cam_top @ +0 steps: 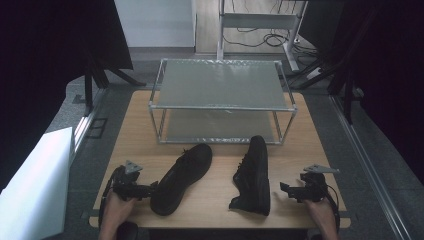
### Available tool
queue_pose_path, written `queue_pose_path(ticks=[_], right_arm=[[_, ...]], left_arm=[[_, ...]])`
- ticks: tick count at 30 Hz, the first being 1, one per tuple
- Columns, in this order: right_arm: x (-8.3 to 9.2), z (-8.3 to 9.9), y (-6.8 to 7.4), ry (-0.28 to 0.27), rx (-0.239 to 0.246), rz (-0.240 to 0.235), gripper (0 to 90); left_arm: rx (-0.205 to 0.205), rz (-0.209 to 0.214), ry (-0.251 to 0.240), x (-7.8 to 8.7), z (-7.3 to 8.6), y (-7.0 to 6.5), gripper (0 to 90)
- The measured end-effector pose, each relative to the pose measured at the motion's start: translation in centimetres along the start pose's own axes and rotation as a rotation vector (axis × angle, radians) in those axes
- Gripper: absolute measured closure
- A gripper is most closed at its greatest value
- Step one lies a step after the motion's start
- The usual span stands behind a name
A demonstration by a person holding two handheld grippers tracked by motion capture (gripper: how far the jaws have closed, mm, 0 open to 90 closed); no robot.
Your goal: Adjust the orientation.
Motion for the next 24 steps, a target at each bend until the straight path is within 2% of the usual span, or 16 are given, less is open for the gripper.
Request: queue_pose_path(ticks=[6,14,18,24], right_arm=[[0.1,-0.1,-0.2,-0.009,-0.009,0.008,1.7],[0.2,-0.1,-0.3,-0.010,-0.009,0.007,1.9],[0.2,-0.1,-0.4,-0.014,-0.011,0.009,1.9],[0.3,-0.2,-0.4,-0.022,-0.009,0.011,1.9]], left_arm=[[-0.039,0.034,0.014,-0.6,-0.3,-2.1,0.0],[-0.069,0.069,0.021,-1.2,-0.6,-4.0,0.0],[-0.080,0.100,0.022,-1.5,-0.7,-5.0,0.0],[-0.094,0.126,0.020,-2.0,-1.0,-5.9,0.0]])
Point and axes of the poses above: each handheld gripper's, and its own axes: x roughly backward along the jaws, z roughly out of its underside, y roughly to its left, the point moved 9 cm from there along -x, roughly forward along the jaws, and after that the axes turned 9 degrees about z, right-handed, at the moved point
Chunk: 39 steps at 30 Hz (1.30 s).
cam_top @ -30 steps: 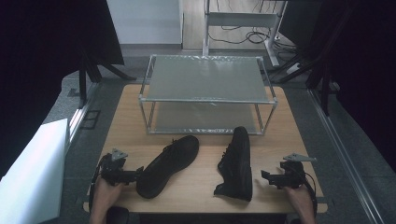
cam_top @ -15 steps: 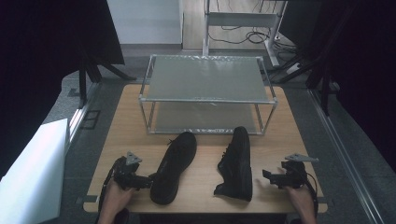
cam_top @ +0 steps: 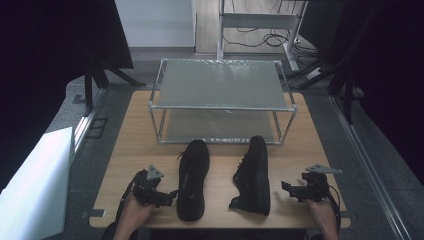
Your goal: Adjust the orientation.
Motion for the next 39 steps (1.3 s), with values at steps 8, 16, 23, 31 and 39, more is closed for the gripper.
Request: queue_pose_path(ticks=[8,16,23,31,39], right_arm=[[-0.1,0.0,0.0,-0.003,0.006,0.002,1.9],[-0.1,0.0,0.1,-0.002,0.006,-0.002,1.9],[-0.1,-0.1,0.1,-0.008,-0.002,-0.009,1.9],[0.0,-0.2,0.3,-0.017,0.008,-0.014,1.9],[0.3,-0.5,0.5,-0.031,0.014,-0.017,1.9]], left_arm=[[-0.009,0.034,-0.011,-0.7,-0.4,-0.9,0.0],[-0.022,0.047,-0.026,-1.0,-0.8,-1.4,0.0],[0.008,-0.026,-0.053,-0.1,-0.8,0.1,0.0],[0.020,-0.073,-0.062,0.0,-0.6,1.1,0.0],[0.013,-0.093,-0.077,0.1,-0.7,1.4,0.0]])
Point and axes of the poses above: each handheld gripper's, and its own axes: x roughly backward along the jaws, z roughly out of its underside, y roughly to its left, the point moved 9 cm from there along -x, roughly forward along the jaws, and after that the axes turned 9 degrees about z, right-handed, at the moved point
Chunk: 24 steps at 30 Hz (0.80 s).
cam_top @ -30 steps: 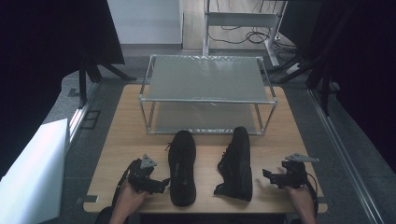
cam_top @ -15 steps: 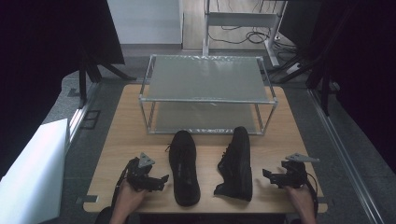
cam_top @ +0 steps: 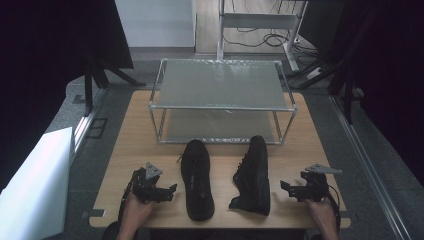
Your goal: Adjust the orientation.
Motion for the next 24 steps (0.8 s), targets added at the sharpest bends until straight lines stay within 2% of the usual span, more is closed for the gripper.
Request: queue_pose_path(ticks=[12,24], right_arm=[[0.8,-1.4,0.6,-0.034,-0.008,0.004,1.6],[1.6,-3.3,2.1,-0.026,0.038,-0.010,0.0]], left_arm=[[0.017,-0.002,-0.003,0.0,0.2,0.4,0.0],[0.027,0.001,0.004,-0.1,0.4,0.5,0.0]])
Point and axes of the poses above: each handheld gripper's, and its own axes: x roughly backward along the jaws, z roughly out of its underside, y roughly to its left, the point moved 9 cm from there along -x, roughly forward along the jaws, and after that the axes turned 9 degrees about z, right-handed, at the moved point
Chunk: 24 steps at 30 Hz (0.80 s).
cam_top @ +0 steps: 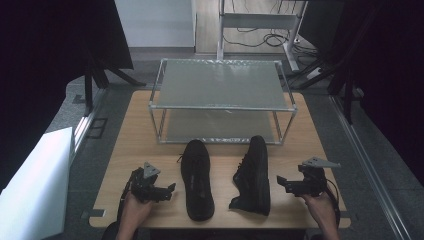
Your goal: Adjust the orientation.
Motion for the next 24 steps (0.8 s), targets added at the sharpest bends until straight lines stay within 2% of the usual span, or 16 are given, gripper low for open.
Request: queue_pose_path(ticks=[7,14,20,21,24], right_arm=[[0.4,-1.9,1.1,0.002,0.023,-0.004,0.0],[-0.7,-3.7,3.4,0.014,0.055,-0.004,0.0],[-1.5,-3.8,3.6,0.020,0.044,0.009,0.0],[-1.7,-3.6,3.5,0.027,0.054,0.028,0.0],[-1.7,-3.5,3.3,0.020,0.045,0.021,0.0]], left_arm=[[0.006,0.005,0.003,-0.1,0.1,0.1,0.0],[0.005,0.005,0.015,-0.2,0.2,0.1,0.0],[0.008,0.006,0.023,-0.2,0.4,0.1,0.0],[0.009,0.006,0.025,-0.2,0.4,0.1,0.0],[0.008,0.006,0.026,-0.3,0.4,0.1,0.0]])
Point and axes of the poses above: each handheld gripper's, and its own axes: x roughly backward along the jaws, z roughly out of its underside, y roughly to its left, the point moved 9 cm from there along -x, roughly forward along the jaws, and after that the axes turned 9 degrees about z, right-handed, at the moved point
